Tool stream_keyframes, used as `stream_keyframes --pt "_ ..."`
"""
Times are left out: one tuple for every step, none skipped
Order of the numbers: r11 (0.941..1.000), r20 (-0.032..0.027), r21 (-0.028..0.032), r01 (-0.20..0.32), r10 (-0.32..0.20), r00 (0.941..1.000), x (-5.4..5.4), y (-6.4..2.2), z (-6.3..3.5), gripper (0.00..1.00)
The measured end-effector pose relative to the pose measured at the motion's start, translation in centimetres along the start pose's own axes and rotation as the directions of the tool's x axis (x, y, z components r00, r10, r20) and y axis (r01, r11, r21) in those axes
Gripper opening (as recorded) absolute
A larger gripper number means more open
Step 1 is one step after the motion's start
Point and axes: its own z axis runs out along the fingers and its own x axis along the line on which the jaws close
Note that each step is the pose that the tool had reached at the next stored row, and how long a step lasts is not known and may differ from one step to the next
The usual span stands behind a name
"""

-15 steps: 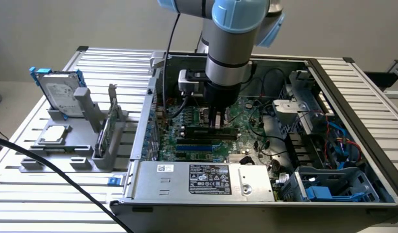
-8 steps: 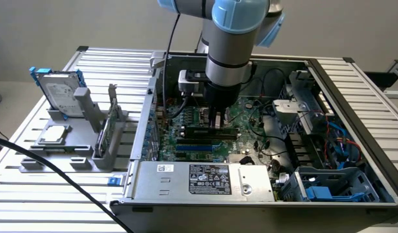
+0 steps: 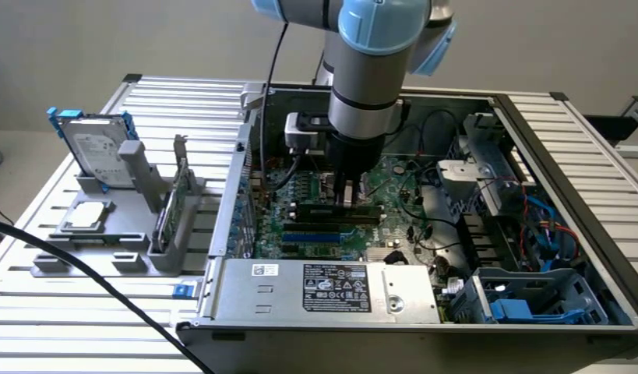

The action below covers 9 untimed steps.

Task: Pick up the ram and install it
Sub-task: 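Insert the ram into the slot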

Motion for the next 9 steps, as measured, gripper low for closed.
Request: stream_keyframes --pt "1.0000 0.0001 0.0000 0.000 0.000 1.0000 0.00 0.00 0.02 0.14" --pt "1.0000 0.0003 0.0000 0.000 0.000 1.0000 0.00 0.00 0.04 0.14" --pt "1.0000 0.0003 -0.0001 0.000 0.000 1.0000 0.00 0.01 0.05 0.14" --pt "1.0000 0.0006 -0.0001 0.000 0.000 1.0000 0.00 0.01 0.08 0.14" --pt "1.0000 0.0007 -0.0001 0.000 0.000 1.0000 0.00 0.01 0.10 0.14" --pt "1.0000 0.0013 -0.0001 0.000 0.000 1.0000 0.00 0.01 0.14 0.14" --pt "1.0000 0.0015 -0.0001 0.000 0.000 1.0000 0.00 0.01 0.17 0.14" --pt "1.0000 0.0018 -0.0002 0.000 0.000 1.0000 0.01 0.01 0.19 0.14" --pt "1.0000 0.0024 -0.0002 0.000 0.000 1.0000 0.01 0.01 0.22 0.14"
